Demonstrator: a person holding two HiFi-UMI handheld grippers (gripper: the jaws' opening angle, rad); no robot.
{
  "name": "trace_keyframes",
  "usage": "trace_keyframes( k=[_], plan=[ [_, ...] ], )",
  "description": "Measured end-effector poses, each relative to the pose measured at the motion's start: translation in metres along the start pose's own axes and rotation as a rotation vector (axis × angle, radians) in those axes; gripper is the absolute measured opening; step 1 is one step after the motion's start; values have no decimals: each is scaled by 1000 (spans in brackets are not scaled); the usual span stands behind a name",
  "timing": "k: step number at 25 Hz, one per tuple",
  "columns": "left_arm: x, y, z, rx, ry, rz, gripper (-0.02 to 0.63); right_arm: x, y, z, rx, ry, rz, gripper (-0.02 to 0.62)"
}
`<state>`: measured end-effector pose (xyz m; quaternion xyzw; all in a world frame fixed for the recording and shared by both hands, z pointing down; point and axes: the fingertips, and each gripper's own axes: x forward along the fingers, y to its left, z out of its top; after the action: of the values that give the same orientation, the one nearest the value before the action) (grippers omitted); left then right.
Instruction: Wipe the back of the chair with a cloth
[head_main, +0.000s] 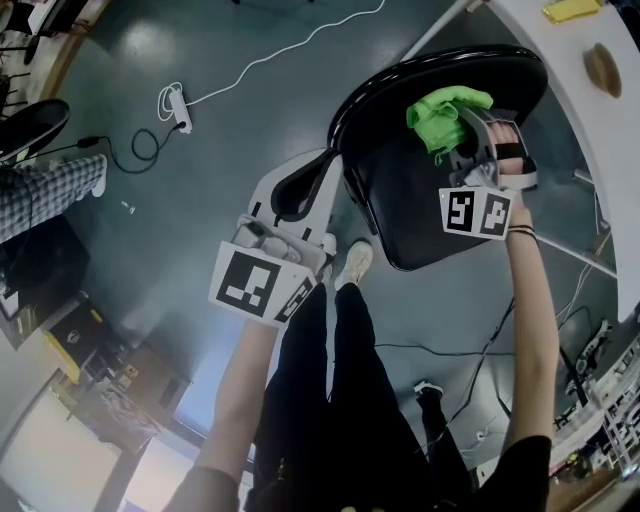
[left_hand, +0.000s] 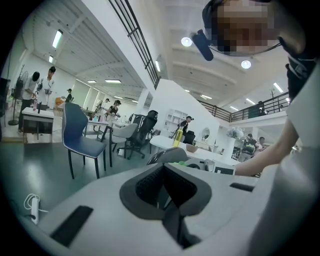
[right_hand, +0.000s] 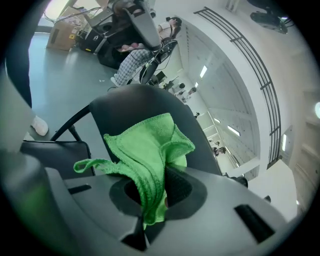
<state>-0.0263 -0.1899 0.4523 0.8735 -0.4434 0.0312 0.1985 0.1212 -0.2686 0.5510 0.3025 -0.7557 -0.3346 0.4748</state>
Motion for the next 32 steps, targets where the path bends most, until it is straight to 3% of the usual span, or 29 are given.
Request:
trace_keyframes(
  k=[7, 16, 23, 32],
  plan=[
    [5, -2, -1, 54, 8, -8, 6, 3, 51, -16, -23, 39, 111, 43],
    [7, -7, -6, 66, 16, -17, 6, 9, 83, -27, -1, 69, 173, 43],
    [2, -10, -2, 77, 15, -18, 6, -5, 67, -22, -22, 72, 138, 43],
    [13, -25, 24, 99, -5, -49, 6, -29, 1, -18, -26, 67, -3, 43]
  ],
)
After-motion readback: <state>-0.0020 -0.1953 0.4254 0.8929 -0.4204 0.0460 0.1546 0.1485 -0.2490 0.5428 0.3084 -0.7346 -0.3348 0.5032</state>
